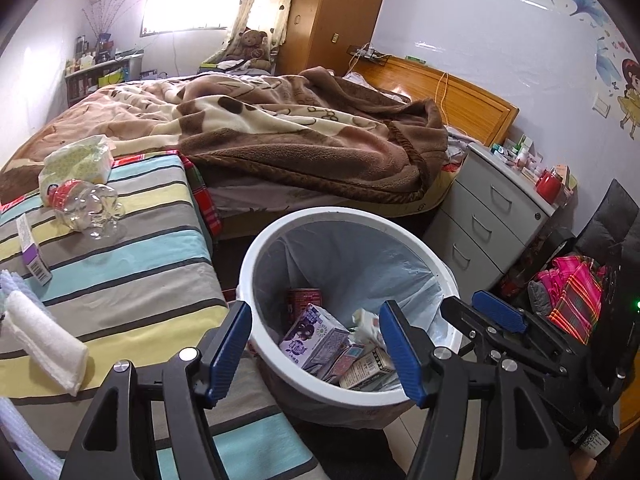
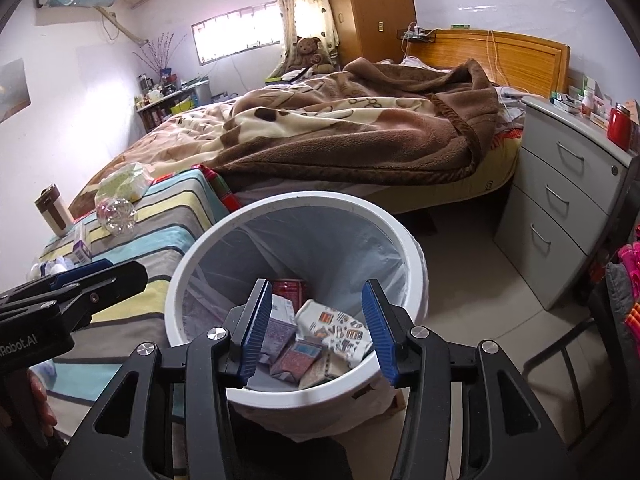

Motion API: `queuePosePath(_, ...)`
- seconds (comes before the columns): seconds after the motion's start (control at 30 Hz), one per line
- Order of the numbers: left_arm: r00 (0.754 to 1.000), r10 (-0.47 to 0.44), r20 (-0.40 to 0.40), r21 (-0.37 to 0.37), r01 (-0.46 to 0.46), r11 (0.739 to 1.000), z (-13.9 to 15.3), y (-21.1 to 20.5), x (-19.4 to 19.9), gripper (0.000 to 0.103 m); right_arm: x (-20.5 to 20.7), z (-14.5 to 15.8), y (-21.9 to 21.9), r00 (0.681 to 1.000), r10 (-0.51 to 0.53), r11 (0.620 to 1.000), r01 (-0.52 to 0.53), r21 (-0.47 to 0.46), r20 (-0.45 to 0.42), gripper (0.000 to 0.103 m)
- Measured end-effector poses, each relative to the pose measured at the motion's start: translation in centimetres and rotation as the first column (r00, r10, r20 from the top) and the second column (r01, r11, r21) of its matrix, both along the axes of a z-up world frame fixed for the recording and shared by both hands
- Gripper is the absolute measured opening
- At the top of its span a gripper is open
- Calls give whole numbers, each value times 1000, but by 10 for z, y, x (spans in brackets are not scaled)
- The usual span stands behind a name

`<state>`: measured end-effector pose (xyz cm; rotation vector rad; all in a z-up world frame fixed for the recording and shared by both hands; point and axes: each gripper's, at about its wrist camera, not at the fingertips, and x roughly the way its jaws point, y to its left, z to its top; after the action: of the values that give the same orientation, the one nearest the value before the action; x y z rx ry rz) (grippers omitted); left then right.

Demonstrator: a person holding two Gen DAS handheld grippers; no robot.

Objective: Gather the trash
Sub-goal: 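Withdraw both open tools from the bin back over the bed cover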

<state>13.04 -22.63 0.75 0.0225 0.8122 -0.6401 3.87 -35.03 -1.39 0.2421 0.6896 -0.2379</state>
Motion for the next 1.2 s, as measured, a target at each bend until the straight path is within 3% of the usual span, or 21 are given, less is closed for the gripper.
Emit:
queuePosePath(0.7, 981, 191, 33, -15, -191, 982, 14, 100, -26, 66, 7, 7, 54, 989, 133, 991, -134, 8, 64, 50)
queuePosePath(1.2, 899, 438, -5, 40, -438, 898, -11, 199, -36, 69, 29, -1, 103, 947, 315, 948, -317, 37, 60, 57)
